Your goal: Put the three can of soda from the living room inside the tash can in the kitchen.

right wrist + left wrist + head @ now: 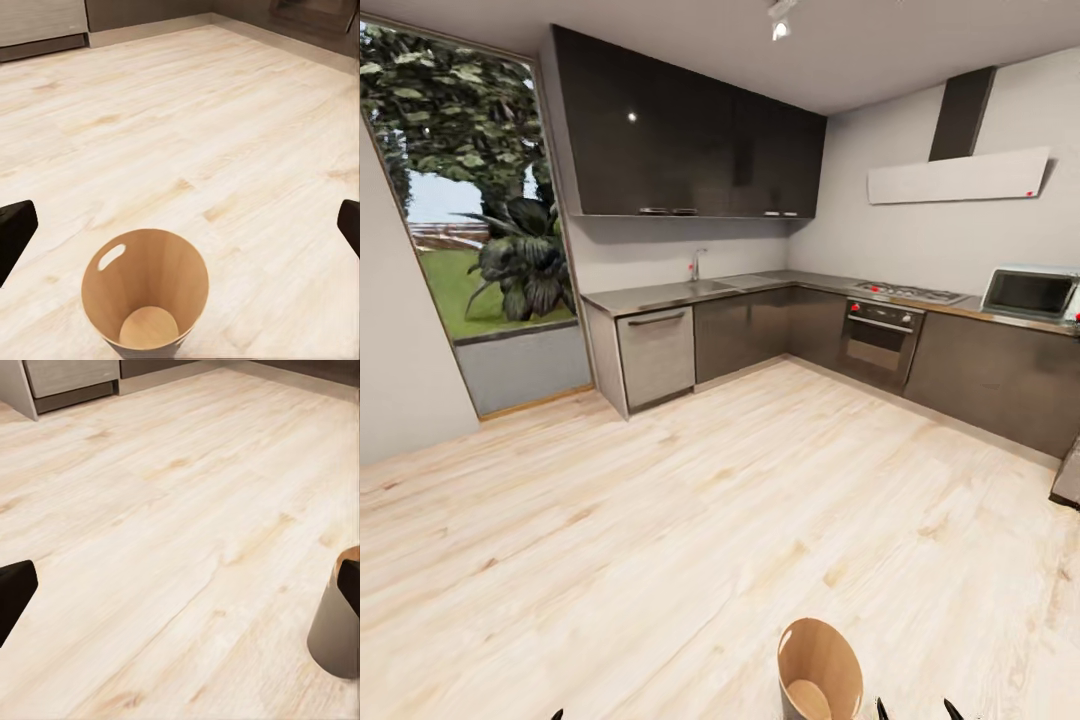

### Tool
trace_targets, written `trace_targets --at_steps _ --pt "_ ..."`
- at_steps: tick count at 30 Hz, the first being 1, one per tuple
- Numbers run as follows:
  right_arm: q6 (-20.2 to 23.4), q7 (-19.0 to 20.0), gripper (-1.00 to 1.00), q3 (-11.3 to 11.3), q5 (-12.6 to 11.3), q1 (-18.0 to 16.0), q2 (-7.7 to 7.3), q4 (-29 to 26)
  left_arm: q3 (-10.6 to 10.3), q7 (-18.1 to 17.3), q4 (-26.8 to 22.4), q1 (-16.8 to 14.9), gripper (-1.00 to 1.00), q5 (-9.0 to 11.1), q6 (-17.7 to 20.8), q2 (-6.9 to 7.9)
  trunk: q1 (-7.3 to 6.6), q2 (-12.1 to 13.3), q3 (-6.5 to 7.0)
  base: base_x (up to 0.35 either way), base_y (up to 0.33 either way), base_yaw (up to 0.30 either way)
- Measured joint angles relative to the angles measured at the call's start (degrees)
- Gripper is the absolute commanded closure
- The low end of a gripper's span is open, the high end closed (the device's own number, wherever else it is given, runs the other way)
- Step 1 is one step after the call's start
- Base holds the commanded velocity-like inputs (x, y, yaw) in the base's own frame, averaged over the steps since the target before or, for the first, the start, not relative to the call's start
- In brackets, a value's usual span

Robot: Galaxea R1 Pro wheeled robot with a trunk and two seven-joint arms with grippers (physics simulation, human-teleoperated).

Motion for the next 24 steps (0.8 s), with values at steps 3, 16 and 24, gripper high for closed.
trace_targets --at_steps 3,16,24 --pt "0.0 0.0 -1.0 0.0 0.1 0.0 -0.02 0.0 0.0 0.0 0.0 0.0 -1.0 0.0 0.0 0.0 0.0 0.0 0.02 0.0 0.0 -0.082" --pt "8.7 -0.3 -1.0 0.4 0.2 -0.2 0.47 -7.2 0.3 0.0 -0.1 0.0 -1.0 0.1 0.0 0.0 0.0 0.0 0.03 0.0 0.0 -0.01" --pt "45.9 0.1 -1.0 0.3 0.3 -12.5 -0.23 -18.9 0.6 0.1 0.1 0.1 -1.0 0.0 0.1 0.0 0.0 0.0 0.03 0.0 0.0 0.0"
